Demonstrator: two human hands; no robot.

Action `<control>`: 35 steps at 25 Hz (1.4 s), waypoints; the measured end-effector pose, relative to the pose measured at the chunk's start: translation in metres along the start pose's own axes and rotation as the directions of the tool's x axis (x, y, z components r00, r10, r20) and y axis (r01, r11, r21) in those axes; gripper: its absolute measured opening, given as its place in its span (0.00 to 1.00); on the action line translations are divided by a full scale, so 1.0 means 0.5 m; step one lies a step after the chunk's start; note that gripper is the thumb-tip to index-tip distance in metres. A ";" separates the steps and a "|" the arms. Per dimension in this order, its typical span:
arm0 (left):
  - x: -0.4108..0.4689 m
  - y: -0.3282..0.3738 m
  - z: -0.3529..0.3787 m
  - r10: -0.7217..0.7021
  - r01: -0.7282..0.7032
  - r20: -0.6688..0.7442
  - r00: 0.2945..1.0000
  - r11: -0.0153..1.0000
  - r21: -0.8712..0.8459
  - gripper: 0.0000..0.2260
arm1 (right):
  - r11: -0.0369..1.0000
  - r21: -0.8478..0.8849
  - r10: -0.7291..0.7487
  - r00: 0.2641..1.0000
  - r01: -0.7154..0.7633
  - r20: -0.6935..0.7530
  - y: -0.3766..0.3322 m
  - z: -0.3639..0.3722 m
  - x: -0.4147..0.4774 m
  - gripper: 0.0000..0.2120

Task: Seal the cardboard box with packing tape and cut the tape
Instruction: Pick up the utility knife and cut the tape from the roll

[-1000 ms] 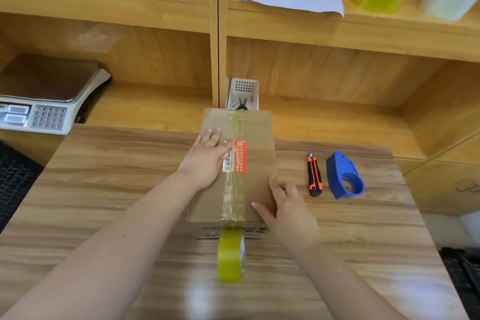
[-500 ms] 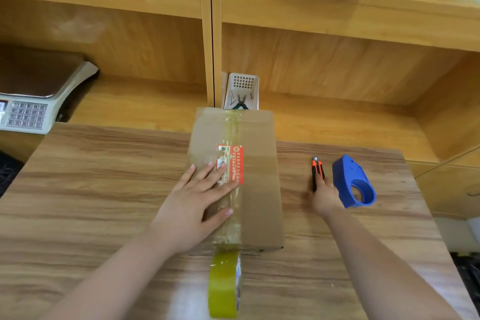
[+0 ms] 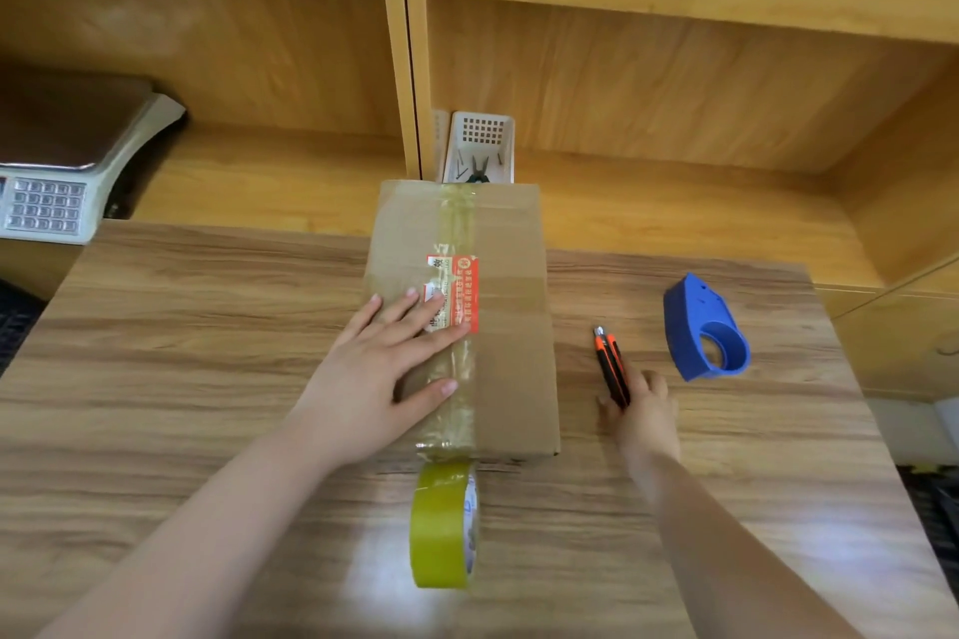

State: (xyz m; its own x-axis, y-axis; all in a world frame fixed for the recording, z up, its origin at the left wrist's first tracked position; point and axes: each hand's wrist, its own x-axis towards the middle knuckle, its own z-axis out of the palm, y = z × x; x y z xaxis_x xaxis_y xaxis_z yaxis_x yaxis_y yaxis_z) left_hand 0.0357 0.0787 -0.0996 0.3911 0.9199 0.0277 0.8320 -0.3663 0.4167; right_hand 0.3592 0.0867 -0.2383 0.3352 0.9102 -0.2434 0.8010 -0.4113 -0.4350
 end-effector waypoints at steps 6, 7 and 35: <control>0.002 0.000 0.002 -0.013 0.013 0.012 1.000 1.000 0.008 0.25 | 0.922 0.078 0.360 0.915 -0.378 0.181 -0.017 -0.007 0.028 0.27; 0.003 0.001 0.002 -0.014 0.014 0.012 1.000 1.000 0.012 0.25 | 0.904 0.132 0.374 0.902 -0.406 0.215 -0.020 -0.011 0.025 0.25; -0.127 0.060 -0.033 -0.038 0.006 -0.096 0.995 0.950 -0.312 0.13 | 0.520 0.854 -0.454 0.835 -0.035 0.310 -0.107 -0.232 -0.327 0.20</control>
State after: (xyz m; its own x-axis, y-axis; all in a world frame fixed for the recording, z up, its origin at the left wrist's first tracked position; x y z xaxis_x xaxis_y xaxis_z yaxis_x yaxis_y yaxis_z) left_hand 0.0294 0.0118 -0.0737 0.3199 0.9423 0.0988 0.6699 -0.2987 0.6797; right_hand 0.3193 -0.0346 -0.0746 -0.2371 0.9317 -0.2750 -0.0190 -0.2875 -0.9576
